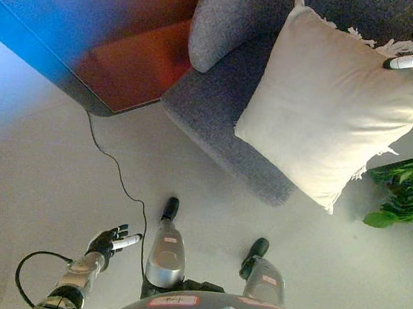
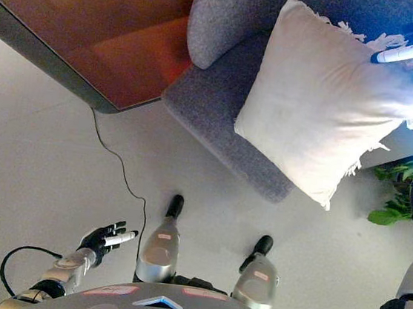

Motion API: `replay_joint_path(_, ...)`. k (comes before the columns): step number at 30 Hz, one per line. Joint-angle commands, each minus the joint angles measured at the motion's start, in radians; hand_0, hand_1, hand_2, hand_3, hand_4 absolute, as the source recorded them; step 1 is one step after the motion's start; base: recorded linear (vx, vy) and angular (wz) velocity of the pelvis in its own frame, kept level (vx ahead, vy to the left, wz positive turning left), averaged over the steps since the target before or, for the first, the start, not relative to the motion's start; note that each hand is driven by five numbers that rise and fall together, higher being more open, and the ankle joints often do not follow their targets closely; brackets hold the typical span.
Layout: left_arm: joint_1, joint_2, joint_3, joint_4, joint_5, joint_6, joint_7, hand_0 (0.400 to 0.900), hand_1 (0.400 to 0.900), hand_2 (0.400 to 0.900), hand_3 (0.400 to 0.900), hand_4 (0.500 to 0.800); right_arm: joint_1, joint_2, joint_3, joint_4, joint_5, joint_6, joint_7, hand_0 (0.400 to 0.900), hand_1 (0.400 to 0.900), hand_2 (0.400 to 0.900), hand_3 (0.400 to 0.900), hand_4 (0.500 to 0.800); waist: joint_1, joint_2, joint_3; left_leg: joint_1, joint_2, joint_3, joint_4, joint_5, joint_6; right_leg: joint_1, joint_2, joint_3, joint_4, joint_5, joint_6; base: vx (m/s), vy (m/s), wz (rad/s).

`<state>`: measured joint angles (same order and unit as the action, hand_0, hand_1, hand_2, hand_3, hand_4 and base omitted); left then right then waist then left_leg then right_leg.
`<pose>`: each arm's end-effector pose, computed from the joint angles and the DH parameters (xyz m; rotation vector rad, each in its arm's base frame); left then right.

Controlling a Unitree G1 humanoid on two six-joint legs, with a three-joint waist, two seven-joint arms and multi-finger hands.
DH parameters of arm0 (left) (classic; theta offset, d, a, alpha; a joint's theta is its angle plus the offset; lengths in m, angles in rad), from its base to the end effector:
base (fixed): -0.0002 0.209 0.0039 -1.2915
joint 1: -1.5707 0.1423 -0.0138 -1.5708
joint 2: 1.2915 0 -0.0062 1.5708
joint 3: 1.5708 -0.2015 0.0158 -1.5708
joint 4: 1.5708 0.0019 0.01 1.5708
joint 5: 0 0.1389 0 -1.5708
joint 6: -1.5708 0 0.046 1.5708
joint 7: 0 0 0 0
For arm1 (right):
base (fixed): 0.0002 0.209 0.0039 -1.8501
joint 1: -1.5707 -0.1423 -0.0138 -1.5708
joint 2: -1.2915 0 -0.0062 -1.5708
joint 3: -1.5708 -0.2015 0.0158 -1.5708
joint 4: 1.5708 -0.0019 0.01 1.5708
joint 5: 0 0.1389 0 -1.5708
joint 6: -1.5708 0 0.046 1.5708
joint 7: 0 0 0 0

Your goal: Pick up the pillow and put it on the sofa.

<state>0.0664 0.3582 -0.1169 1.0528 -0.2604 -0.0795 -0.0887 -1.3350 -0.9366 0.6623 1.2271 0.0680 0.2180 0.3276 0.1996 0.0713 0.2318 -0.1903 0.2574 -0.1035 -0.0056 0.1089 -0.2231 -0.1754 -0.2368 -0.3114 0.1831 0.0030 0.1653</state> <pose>0.0799 0.2676 -0.1137 0.1109 1.0256 0.1439 0.3392 -0.3473 0.2754 -0.8854 0.3854 -0.2502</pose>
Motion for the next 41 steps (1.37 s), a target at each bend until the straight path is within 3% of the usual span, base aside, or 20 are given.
replay_joint_path(1,-0.025,0.102,-0.077,0.0,-0.043,-0.036,0.006,0.9,0.9,0.9,0.9,0.8,-0.168,-0.101,0.081,0.019,-0.074,0.022,-0.075,0.9,0.9,0.9,0.9,0.8,0.023,-0.04,-0.042,0.113,0.091,0.034,-0.014,-0.002,0.021,-0.085,-0.031,0.05,0.106,-0.025,-0.007,0.0,-0.039,-0.07)
replay_joint_path(8,-0.014,0.105,-0.073,0.019,-0.034,-0.026,-0.004,0.9,0.9,0.9,0.9,0.8,-0.156,-0.136,0.089,0.035,-0.116,0.081,-0.117,0.9,0.9,0.9,0.9,0.8,0.014,-0.066,-0.07,0.137,0.099,0.051,-0.029,0.009,0.02,-0.013,0.006,0.043,0.044,-0.03,-0.015,0.02,-0.031,-0.07)
replay_joint_path(15,0.007,0.101,-0.064,0.062,-0.009,-0.006,0.0,0.9,0.9,0.9,0.9,0.8,-0.137,-0.201,0.082,0.038,-0.111,0.13,-0.098,0.9,0.9,0.9,0.9,0.8,-0.009,-0.096,-0.126,0.185,0.104,0.086,-0.037,0.007,0.017,0.079,0.033,0.048,-0.021,-0.033,-0.019,0.06,0.009,-0.15)
replay_joint_path(20,-0.001,0.078,-0.055,0.112,0.014,-0.005,-0.007,0.9,0.9,0.9,0.9,0.8,-0.052,-0.22,0.007,-0.021,0.073,0.06,-0.059,0.9,0.9,0.9,0.9,0.8,-0.044,-0.117,-0.162,0.21,0.089,0.117,-0.028,0.004,0.02,0.132,0.035,0.067,-0.078,-0.017,-0.015,-0.02,0.085,-0.29)
replay_joint_path(24,-0.014,0.055,-0.043,0.132,0.018,-0.014,-0.002,0.9,0.9,0.9,0.9,0.8,0.219,-0.202,-0.193,-0.168,0.231,0.001,-0.062,0.9,0.9,0.9,0.9,0.8,-0.088,-0.117,-0.177,0.245,0.075,0.159,-0.016,-0.004,0.023,0.172,0.033,0.088,-0.123,0.003,-0.006,-0.07,0.127,-0.49)
replay_joint_path(28,-0.049,0.048,-0.012,0.141,0.002,-0.01,0.013,0.9,0.9,0.9,0.9,0.8,0.537,-0.091,-0.43,-0.329,0.267,-0.064,-0.112,0.9,0.9,0.9,0.9,0.8,-0.138,-0.112,-0.176,0.286,0.063,0.205,-0.006,-0.032,0.027,0.201,0.031,0.116,-0.141,0.01,-0.002,-0.1,0.107,-0.47)
replay_joint_path(31,-0.076,0.04,0.003,0.137,-0.001,-0.004,0.017,0.9,0.9,0.9,0.9,0.8,0.721,0.022,-0.533,-0.432,0.294,-0.073,-0.167,0.9,0.9,0.9,0.9,0.8,-0.169,-0.11,-0.173,0.305,0.052,0.227,-0.002,-0.048,0.031,0.214,0.027,0.138,-0.159,0.02,0.004,-0.12,0.085,-0.29)
replay_joint_path(35,-0.107,0.019,0.015,0.132,0.005,-0.013,0.027,0.9,0.9,0.9,0.9,0.8,0.917,0.187,-0.582,-0.518,0.316,-0.035,-0.179,0.9,0.9,0.9,0.9,0.8,-0.209,-0.108,-0.166,0.326,0.039,0.262,-0.004,-0.076,0.037,0.221,0.018,0.159,-0.184,0.04,0.014,-0.13,0.083,-0.24)
replay_joint_path(41,-0.11,-0.014,0.015,0.132,0.023,-0.047,0.04,0.9,0.9,0.9,0.9,0.8,1.08,0.373,-0.582,-0.408,0.327,-0.051,-0.143,0.9,0.9,0.9,0.9,0.8,-0.227,-0.104,-0.162,0.341,0.016,0.284,0.024,-0.122,0.052,0.225,0.01,0.194,-0.209,0.061,0.025,-0.08,0.047,-0.18)
